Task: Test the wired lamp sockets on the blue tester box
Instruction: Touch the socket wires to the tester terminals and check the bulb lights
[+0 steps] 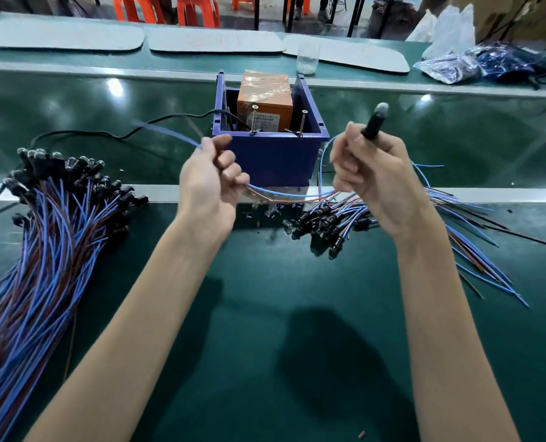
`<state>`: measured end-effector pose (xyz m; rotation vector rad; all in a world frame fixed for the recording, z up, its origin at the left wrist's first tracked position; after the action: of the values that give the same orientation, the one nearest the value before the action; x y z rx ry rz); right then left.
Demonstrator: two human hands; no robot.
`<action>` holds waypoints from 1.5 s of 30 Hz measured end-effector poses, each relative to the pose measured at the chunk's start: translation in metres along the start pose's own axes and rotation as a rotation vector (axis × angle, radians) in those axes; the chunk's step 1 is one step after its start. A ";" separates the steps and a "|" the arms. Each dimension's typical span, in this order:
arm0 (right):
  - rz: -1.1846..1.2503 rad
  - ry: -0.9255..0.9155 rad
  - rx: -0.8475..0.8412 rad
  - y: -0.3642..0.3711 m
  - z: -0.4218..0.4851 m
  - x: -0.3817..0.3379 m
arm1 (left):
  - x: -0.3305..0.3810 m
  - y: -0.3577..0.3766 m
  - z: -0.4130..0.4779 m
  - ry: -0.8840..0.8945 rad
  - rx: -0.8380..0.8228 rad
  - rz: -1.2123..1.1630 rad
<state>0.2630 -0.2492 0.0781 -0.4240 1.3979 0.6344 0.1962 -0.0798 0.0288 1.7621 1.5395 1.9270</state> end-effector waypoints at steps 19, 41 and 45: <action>-0.255 0.229 0.124 -0.003 0.009 0.034 | -0.019 0.017 -0.012 0.041 -0.434 0.826; -0.414 0.339 -0.105 -0.004 0.005 0.055 | -0.007 0.001 0.009 0.170 -0.550 1.105; -0.430 0.336 -0.103 -0.004 0.006 0.057 | -0.005 -0.001 0.010 0.163 -0.545 1.088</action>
<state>0.2730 -0.2392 0.0223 -0.9177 1.5286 0.2896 0.2055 -0.0765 0.0233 2.3689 -0.1406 2.5479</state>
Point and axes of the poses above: each hand's wrist, its own z-axis towards the middle knuckle, its own y-axis out of the palm, x = y × z, the point moved 7 cm from there along z, towards the middle knuckle, and after that the axes turned 6 degrees about y, right-handed, at the moved point
